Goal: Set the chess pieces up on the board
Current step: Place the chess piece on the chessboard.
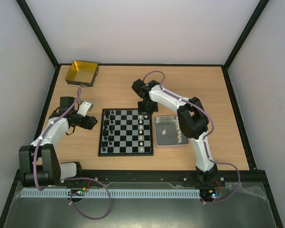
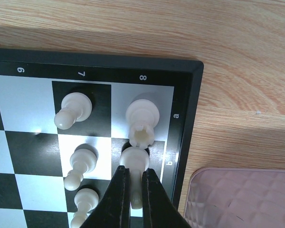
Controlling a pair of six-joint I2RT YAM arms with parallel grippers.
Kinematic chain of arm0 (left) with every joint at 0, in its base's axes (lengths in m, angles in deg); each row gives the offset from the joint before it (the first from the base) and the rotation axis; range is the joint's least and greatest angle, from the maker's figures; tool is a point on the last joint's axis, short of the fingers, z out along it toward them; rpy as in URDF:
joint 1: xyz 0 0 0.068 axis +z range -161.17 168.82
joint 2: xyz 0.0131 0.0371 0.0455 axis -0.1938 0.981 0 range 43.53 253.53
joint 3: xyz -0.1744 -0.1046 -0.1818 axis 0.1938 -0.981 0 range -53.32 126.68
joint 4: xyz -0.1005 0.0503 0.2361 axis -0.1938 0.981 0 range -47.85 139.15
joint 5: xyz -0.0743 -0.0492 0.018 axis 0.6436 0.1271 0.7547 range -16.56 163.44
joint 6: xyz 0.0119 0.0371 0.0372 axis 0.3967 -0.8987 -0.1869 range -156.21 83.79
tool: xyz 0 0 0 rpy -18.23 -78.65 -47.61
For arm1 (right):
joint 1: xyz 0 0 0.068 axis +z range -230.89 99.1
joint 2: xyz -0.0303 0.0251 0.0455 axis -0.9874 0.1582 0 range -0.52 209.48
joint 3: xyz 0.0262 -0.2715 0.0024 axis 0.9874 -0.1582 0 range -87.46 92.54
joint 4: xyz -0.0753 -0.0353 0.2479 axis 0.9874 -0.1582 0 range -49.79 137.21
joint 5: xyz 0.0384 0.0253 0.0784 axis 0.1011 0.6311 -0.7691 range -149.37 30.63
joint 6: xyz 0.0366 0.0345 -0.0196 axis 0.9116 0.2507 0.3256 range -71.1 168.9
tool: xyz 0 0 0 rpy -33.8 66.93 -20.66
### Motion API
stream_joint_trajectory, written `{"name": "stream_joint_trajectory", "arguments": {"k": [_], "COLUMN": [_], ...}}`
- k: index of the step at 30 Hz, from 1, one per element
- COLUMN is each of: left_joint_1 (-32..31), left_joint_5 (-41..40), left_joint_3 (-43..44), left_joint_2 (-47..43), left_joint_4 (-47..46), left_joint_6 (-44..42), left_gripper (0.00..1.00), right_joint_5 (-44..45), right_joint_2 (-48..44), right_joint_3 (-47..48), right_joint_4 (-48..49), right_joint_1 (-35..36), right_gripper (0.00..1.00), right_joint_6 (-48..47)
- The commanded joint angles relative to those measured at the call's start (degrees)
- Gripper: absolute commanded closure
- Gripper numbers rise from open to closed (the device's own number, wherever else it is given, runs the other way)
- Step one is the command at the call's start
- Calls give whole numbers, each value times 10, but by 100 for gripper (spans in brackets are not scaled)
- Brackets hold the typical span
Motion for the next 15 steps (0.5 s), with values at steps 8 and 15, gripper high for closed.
{"name": "stream_joint_trajectory", "arguments": {"k": [8, 15], "left_joint_1": [-2, -2], "left_joint_5": [4, 5], "left_joint_3": [2, 1], "left_joint_2": [-8, -8], "left_joint_4": [2, 2], "left_joint_6": [2, 2], "left_gripper": [18, 18], "right_joint_5": [8, 5], "right_joint_2": [-25, -21], "right_joint_3": [-11, -9], "right_joint_4": [-14, -13], "right_joint_1": [3, 2], "right_gripper": [98, 98], "right_joint_6": [-1, -1]}}
